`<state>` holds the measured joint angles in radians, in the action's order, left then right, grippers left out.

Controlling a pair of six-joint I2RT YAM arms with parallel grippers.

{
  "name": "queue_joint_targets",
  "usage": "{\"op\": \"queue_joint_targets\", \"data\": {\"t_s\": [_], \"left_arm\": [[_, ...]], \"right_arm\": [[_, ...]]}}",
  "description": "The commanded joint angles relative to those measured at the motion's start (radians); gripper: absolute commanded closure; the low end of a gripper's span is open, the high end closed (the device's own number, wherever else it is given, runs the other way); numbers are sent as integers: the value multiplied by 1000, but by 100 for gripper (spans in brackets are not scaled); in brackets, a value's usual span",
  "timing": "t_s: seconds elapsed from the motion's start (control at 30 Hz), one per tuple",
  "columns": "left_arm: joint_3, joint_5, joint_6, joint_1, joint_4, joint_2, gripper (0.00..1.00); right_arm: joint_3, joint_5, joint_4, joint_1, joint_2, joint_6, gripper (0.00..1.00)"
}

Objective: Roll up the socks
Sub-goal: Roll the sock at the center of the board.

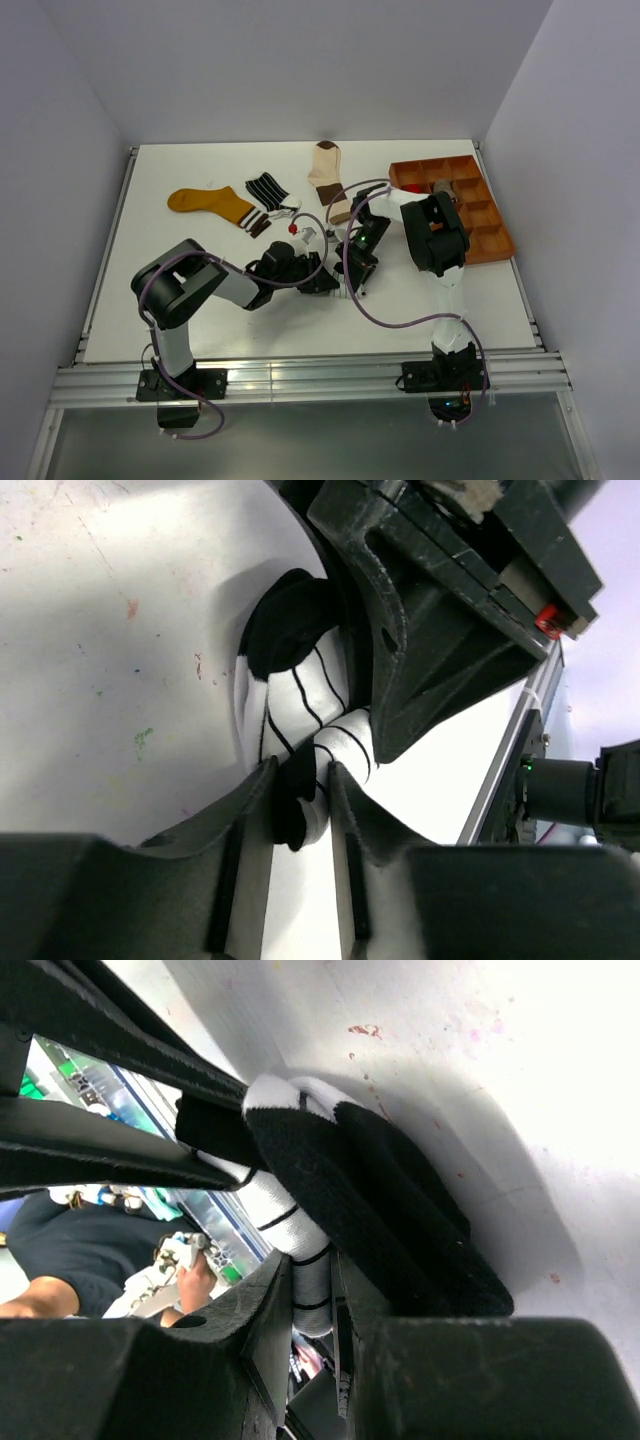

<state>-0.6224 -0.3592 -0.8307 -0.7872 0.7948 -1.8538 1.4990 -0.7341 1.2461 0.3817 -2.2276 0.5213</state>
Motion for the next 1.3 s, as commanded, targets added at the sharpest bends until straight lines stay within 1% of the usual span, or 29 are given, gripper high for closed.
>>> {"op": "queue_joint_targets", "data": {"t_s": [0.0,0.03,0.1,0.13,0.17,0.2,0.27,0.3,0.37,0.4,0.47,0.5,0.53,0.6,0.73,0.93,1.1,1.17,1.27], "left_arm": [[-54,19,21,-26,-111,33,70],[-62,16,21,-27,-120,36,72],[-103,46,22,-35,-213,41,84],[-118,55,24,-41,-247,44,93],[-138,96,24,-46,-349,45,99],[-183,120,25,-52,-402,47,100],[-226,173,24,-70,-506,50,100],[-264,230,24,-78,-605,51,100],[-299,270,16,-99,-692,51,100],[-338,316,10,-107,-773,48,100],[-376,354,2,-132,-866,39,100],[-407,373,-4,-139,-899,39,100],[-418,411,-22,-153,-951,38,100],[-437,440,-51,-159,-1006,42,100],[-482,468,-83,-173,-1097,31,100],[-527,450,-113,-178,-1152,15,100],[-580,378,-136,-173,-1224,-5,100],[-589,346,-140,-165,-1240,-21,100],[-603,220,-146,-141,-1247,-47,100]], "right_arm": [[-17,145,-157,-10,-49,34,91],[-17,144,-158,-10,-47,34,90],[-23,144,-171,-10,-37,31,88],[-28,145,-177,-10,-30,29,87],[-32,148,-188,-10,-21,25,86],[-34,148,-194,-9,-14,22,79],[-49,160,-227,-10,9,10,72],[-55,167,-243,-10,37,6,65],[-71,177,-281,-13,62,-7,57],[-72,177,-289,-14,83,-10,53],[-77,174,-309,-27,104,-20,50],[-77,168,-316,-33,117,-20,47],[-82,168,-332,-40,137,-23,46],[-85,161,-344,-59,155,-32,44],[-105,142,-369,-95,201,-40,42],[-132,131,-415,-141,263,-61,40],[-170,140,-470,-187,351,-53,40],[-198,141,-500,-205,387,-26,40],[-250,99,-537,-237,460,20,41]]}}
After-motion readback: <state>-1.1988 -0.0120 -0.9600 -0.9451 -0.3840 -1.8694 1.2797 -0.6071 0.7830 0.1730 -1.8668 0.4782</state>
